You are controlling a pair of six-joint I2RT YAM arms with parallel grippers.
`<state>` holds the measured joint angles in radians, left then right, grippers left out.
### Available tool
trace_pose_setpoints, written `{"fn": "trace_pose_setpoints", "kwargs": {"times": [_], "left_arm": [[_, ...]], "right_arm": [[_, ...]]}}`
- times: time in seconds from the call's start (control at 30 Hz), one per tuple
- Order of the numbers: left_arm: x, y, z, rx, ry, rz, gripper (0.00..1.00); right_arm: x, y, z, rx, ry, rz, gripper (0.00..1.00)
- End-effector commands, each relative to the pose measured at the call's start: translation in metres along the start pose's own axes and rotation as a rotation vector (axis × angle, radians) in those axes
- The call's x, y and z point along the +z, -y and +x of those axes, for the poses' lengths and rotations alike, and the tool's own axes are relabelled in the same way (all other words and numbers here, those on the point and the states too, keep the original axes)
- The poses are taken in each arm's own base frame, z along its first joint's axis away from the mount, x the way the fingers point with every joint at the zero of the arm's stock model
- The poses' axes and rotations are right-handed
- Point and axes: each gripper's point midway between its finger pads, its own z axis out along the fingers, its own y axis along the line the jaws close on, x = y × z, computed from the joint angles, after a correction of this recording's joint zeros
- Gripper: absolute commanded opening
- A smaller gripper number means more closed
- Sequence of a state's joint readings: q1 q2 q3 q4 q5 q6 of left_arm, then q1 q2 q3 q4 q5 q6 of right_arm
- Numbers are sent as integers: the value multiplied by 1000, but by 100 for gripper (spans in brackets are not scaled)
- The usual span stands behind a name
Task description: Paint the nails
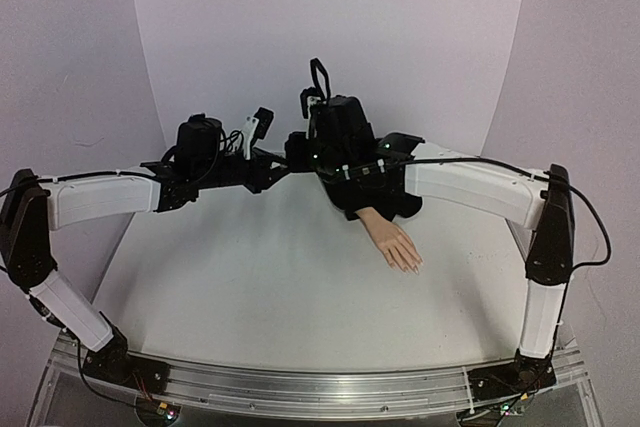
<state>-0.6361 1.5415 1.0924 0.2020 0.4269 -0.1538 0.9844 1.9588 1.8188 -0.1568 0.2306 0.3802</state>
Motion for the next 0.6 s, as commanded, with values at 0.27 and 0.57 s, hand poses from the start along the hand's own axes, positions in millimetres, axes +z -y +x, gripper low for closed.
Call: {"fn": "trace_pose_setpoints", "kwargs": {"times": [0.27, 0.57], "left_arm": [[-45, 35, -35, 138, 168, 136, 0], [-89, 131, -19, 166, 102, 738, 0]], "right_arm": [[-86, -27, -29, -181, -142, -263, 82], [-161, -77, -30, -329, -201, -995, 71]]}}
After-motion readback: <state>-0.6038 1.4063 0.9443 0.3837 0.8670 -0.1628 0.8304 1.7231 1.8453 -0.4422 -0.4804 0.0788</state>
